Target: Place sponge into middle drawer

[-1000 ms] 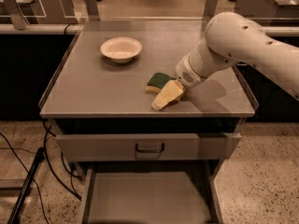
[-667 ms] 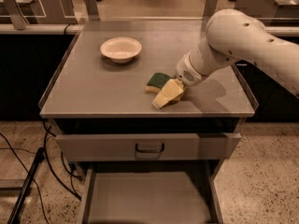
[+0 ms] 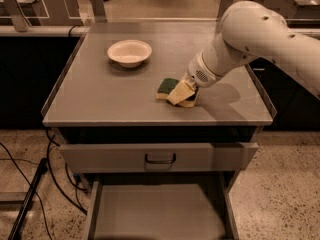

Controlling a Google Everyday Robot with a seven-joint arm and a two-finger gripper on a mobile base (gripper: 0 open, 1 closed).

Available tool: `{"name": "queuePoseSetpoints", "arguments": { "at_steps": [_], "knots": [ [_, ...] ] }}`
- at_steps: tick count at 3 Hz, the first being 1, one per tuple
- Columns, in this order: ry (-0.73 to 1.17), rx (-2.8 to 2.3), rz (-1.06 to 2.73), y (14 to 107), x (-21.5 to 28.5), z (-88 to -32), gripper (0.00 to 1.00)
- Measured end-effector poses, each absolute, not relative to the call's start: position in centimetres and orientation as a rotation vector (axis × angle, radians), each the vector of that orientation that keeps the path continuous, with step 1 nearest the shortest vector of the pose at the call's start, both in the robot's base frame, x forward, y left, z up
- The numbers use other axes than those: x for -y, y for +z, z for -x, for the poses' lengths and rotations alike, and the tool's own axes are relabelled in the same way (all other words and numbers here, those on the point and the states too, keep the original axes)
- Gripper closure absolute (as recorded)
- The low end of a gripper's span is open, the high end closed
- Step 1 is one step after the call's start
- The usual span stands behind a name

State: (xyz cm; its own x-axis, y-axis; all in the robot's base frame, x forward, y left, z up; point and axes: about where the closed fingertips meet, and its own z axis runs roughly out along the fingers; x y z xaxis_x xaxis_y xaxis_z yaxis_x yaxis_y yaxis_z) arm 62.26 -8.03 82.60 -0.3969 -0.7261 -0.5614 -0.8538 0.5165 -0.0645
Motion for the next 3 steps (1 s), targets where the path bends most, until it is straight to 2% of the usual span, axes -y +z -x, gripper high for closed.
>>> {"name": "queuePoseSetpoints", "arguments": {
  "at_steps": [2, 3],
  "knots": [
    [0.327, -2.194, 1.323, 84.2, 8.2, -61.1, 1.0],
    [0.368, -2.145, 1.376, 87.7, 8.8, -57.7, 1.0]
  ]
}}
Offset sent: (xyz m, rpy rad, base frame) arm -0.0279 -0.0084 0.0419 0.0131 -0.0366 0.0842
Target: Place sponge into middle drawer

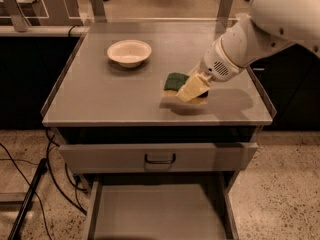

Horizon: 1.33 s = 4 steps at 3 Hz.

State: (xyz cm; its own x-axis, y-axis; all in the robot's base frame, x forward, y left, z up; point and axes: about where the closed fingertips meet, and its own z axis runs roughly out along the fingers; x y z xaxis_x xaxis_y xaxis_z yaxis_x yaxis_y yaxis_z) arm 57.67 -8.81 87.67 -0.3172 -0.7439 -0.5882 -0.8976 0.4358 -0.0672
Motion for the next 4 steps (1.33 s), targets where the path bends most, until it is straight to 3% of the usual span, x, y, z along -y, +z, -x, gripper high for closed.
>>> {"name": "queuePoseSetpoints", "arguments": {
  "at_steps": [1, 2, 4],
  "knots": [
    [0.489, -2.106, 1.443, 90.4, 8.4, -53.4, 1.0],
    [0.489, -2.106, 1.443, 90.4, 8.4, -53.4, 1.0],
    [0.453, -2.064, 1.473, 92.8, 9.6, -44.1, 1.0]
  ]
}}
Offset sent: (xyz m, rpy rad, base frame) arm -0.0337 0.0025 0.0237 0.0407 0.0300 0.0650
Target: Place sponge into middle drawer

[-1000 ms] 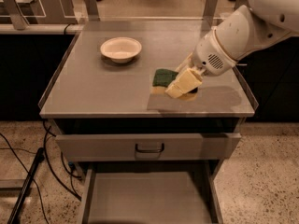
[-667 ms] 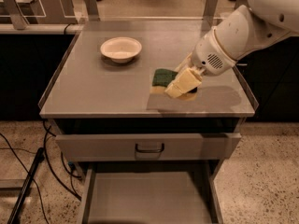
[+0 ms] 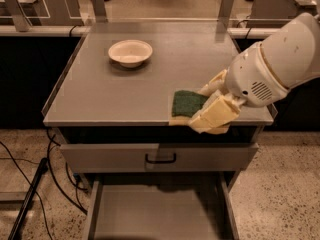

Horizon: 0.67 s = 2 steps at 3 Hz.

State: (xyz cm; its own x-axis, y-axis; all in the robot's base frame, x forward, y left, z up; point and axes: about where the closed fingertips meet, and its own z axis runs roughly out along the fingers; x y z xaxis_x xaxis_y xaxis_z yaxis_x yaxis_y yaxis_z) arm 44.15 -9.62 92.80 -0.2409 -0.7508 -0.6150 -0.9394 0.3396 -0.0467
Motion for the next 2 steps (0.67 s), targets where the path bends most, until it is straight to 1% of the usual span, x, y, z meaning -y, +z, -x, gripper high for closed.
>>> {"name": "queuePoseSetpoints", "arguments": {
  "at_steps": [1, 2],
  "knots": [
    [0.461, -2.046, 1.49, 91.1, 9.5, -40.9, 1.0],
    [0.48, -2.045, 1.506, 86.5, 9.4, -39.1, 1.0]
  ]
}}
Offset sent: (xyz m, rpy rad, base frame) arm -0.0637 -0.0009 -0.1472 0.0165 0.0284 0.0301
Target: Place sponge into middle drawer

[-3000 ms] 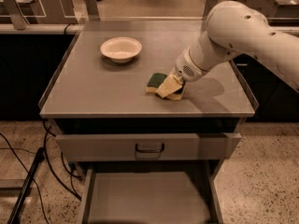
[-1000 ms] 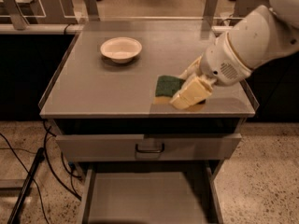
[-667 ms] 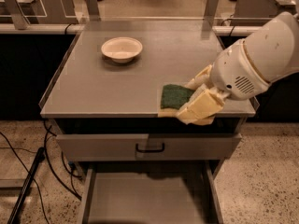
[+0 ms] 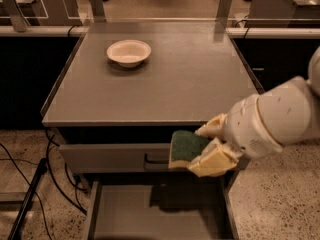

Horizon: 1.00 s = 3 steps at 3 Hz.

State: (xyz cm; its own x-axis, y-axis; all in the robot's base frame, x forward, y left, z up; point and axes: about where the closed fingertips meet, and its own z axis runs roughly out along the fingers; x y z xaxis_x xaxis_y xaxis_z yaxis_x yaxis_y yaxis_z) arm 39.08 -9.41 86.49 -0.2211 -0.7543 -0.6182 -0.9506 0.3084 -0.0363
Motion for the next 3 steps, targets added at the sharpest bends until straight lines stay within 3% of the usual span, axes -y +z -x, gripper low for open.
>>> {"name": "queuePoseSetpoints", "arguments": {
  "at_steps": [1, 3],
  "knots": [
    [0.515, -2.089, 1.521, 80.1, 9.1, -38.2, 1.0],
    [0.482, -2.111, 1.553, 78.1, 9.3, -38.0, 1.0]
  ]
}}
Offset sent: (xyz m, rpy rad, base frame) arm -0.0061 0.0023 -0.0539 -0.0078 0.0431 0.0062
